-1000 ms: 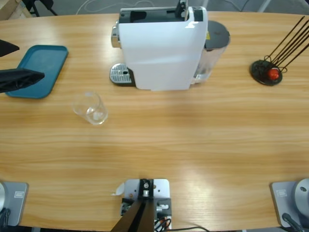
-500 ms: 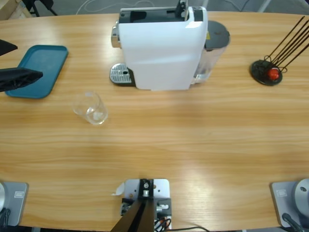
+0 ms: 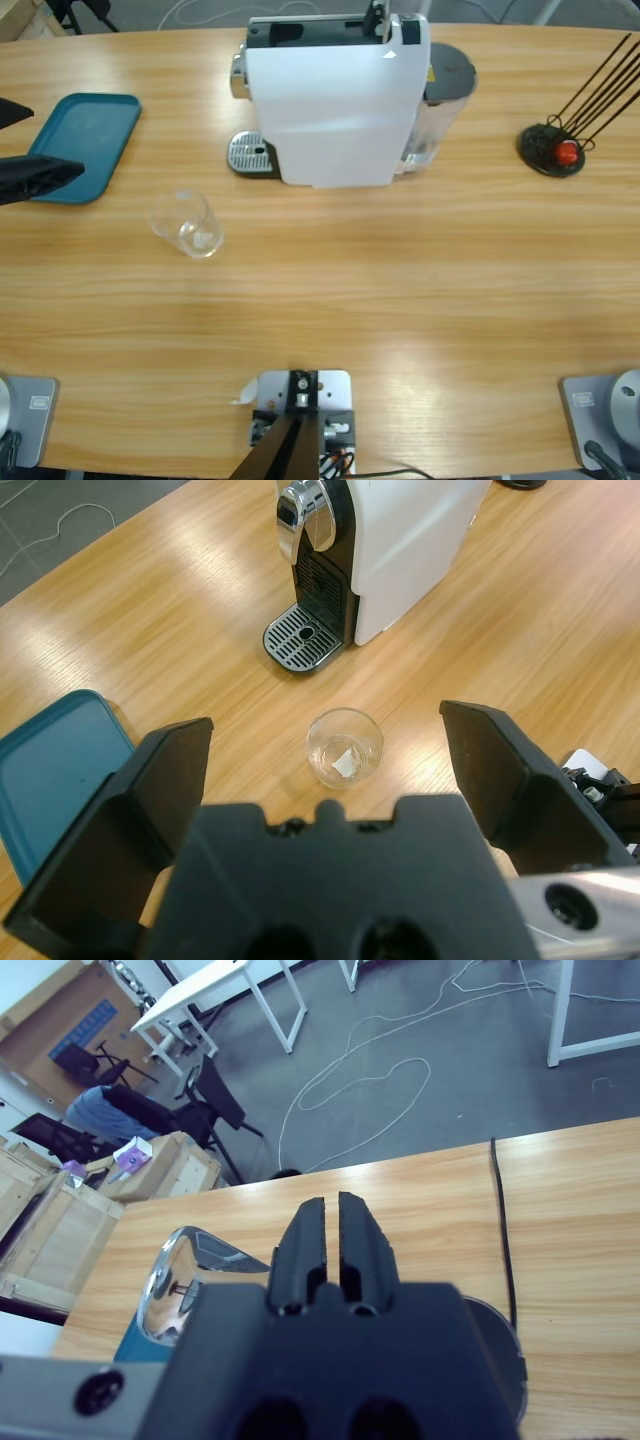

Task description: Pour coffee

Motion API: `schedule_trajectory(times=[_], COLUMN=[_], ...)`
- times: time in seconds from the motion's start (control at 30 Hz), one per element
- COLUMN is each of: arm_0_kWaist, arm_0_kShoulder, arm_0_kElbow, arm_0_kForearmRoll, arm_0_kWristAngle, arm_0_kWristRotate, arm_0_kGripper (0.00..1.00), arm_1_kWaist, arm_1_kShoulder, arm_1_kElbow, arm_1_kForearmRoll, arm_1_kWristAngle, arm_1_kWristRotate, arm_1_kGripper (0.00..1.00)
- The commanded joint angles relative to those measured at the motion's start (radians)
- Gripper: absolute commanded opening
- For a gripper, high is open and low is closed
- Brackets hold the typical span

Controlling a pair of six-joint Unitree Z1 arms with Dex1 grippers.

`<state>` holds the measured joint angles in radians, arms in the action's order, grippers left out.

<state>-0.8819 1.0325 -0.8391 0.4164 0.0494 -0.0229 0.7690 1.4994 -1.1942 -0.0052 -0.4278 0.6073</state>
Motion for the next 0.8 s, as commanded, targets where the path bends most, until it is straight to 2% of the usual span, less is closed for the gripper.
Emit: schedule_trajectory(times=[0.03, 0.27, 0.47, 0.8], arm_0_kWaist=[-0.011, -0.011, -0.011, -0.011], arm_0_kShoulder=[-0.029, -0.025, -0.043, -0.054], arm_0_kElbow=[0.044, 0.04, 0.059, 0.058], arm_0_kForearmRoll=[0.015, 0.01, 0.01, 0.011], arm_0_kWristAngle=[0.013, 0.042, 0.06, 0.06], arm_0_kWristRotate=[-0.006, -0.005, -0.009, -0.011], arm_0_kGripper=[0.991, 1.0, 1.0, 1.0], arm_1_kWaist=[0.058, 0.069, 0.135, 0.193], arm_1_kShoulder=[0.08, 0.131, 0.145, 0.225], arm_1_kElbow=[0.001, -0.01, -0.021, -0.057], arm_1_kForearmRoll=[-0.025, -0.074, -0.088, -0.114], arm_1_kWristAngle=[-0.003, 0.0, -0.018, -0.013], arm_1_kWristRotate=[0.062, 0.161, 0.226, 0.268], arm_1_kGripper=[0.0, 0.0, 0.0, 0.0])
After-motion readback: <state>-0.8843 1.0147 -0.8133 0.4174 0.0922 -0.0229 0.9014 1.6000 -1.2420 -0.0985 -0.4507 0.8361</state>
